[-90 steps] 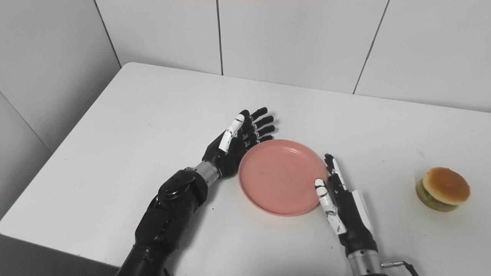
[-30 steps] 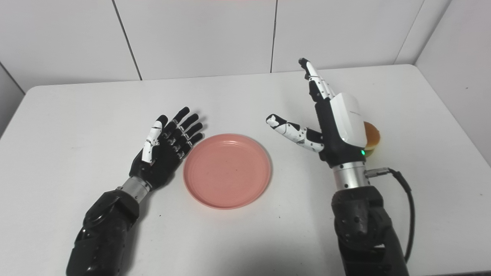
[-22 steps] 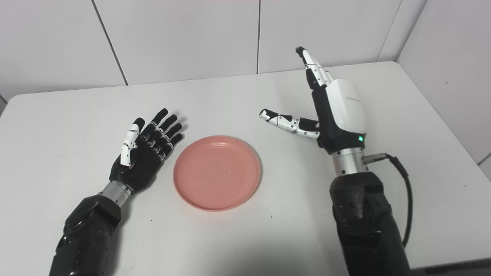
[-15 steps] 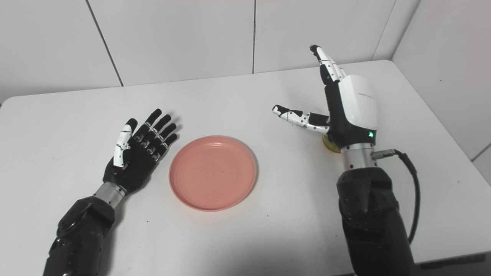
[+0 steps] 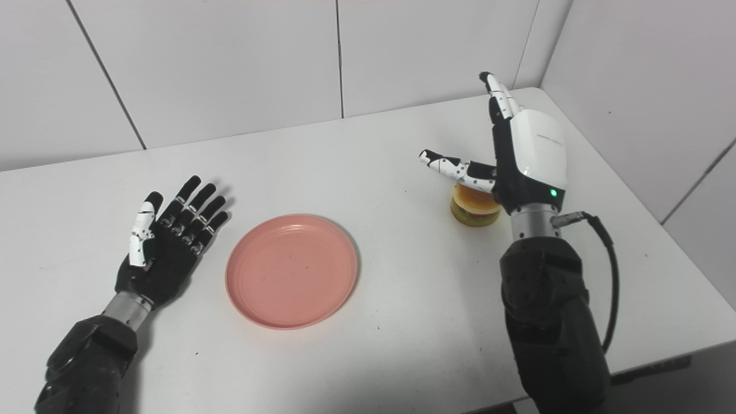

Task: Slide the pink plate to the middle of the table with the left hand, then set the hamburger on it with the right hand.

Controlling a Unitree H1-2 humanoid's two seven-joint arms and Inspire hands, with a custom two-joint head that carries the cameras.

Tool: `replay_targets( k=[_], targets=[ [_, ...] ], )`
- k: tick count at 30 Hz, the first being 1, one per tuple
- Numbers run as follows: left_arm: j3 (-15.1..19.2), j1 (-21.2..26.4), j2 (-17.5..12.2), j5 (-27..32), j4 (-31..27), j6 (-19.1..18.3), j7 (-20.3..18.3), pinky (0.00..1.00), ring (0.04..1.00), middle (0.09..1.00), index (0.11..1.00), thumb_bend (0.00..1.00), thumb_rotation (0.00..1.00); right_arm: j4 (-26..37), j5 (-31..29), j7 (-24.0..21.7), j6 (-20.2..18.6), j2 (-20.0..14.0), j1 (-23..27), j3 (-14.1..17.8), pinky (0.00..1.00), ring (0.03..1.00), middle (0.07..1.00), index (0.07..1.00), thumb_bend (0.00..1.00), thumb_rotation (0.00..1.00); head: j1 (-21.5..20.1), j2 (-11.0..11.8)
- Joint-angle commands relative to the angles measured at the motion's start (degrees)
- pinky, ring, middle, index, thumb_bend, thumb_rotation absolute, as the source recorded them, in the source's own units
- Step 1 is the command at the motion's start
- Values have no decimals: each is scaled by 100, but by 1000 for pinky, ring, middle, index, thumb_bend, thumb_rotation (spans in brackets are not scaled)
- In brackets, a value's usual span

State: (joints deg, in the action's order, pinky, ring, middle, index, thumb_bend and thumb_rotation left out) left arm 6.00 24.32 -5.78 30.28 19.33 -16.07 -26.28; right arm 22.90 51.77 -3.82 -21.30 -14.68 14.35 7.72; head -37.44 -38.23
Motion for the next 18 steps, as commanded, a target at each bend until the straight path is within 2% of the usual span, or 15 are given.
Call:
replay_targets(
  k=[1,12,18],
  targets=[
    [-6,-288,-140,-158,342,-317,160,1000,968,973,967,393,1000,7,45,180,-36,-159,23,106,687,829,898,920,885,637,-41,10],
    [42,-220,-181,-101,509,-327,130,1000,963,965,961,396,1000,-482,-1,471,-65,-312,-69,224,721,856,916,937,951,703,-255,-8],
    [22,-233,-207,-115,480,-347,120,1000,960,967,966,396,1000,-633,-6,390,-261,-281,-31,133,727,859,903,924,985,689,-264,-47]
  ],
)
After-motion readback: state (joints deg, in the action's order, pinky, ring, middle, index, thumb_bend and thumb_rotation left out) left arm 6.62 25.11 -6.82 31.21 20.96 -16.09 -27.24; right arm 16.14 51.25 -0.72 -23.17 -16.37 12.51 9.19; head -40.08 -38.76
